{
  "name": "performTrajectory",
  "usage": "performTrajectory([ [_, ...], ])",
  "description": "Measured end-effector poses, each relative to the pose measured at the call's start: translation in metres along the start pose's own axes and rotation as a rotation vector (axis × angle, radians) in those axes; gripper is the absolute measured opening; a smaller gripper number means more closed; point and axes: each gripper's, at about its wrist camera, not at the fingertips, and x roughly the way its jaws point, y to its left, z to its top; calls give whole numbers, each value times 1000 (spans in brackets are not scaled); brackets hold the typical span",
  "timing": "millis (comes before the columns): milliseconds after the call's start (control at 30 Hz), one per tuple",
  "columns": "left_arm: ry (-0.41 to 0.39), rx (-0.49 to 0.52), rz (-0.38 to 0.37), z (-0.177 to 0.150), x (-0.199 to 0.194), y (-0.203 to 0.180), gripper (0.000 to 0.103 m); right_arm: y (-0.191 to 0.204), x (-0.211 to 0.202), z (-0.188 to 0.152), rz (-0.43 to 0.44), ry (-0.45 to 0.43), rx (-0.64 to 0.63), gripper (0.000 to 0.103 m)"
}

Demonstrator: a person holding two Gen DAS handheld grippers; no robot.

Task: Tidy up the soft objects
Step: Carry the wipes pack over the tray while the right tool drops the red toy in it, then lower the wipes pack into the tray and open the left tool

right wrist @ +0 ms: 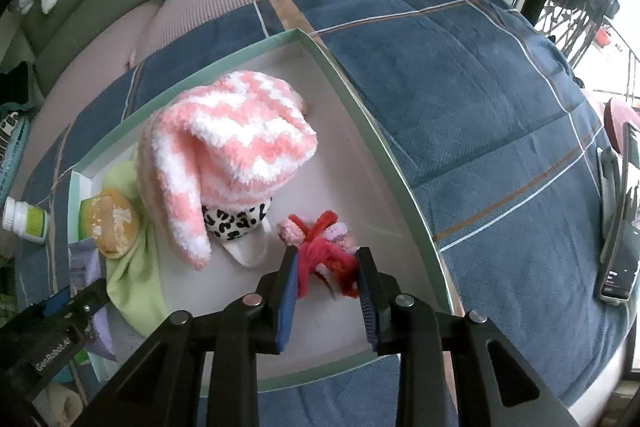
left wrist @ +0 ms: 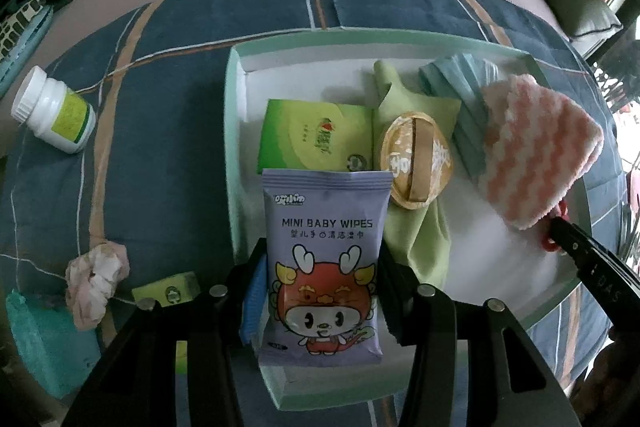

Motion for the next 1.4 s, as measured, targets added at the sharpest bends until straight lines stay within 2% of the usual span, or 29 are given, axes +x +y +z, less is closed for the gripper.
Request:
performTrajectory([
  [233,9,-9,0,1,2,-1,55,5,-4,6,-22,-13,0,32],
  [433,-6,-16,3,5,-4,-1,62,4,-11,8,-38,-29,7,36],
  [500,-14,-23,1,5,-7,-1,64,5,-14,9,-43,-36,4,40],
  [733,-40,-54,-15,10,-18,4,65,17,-20,9,-47,-54,-29,45],
  [800,-44,-65,-11,10,-20,8,65,20,-22,9,-48,-59,-37,50],
  [967,-53,-82,0,2,-25,20,65,27,-25,8,-54,-68,-60,55],
  [1033,-55,-89,-1,4,-24,21,70,31,-25,8,-51,-70,-71,58],
  [1100,-59,-97,0,4,-24,24,78,35,-25,8,-50,-71,-81,66],
  [1233,-68,-108,13,6,-24,26,80,42,-25,7,-44,-78,-109,73],
  [1300,-71,-117,17,6,-24,28,80,44,-25,6,-48,-84,-118,81],
  [1400,-74,-128,19,7,-24,32,81,45,-26,7,-49,-89,-123,82],
])
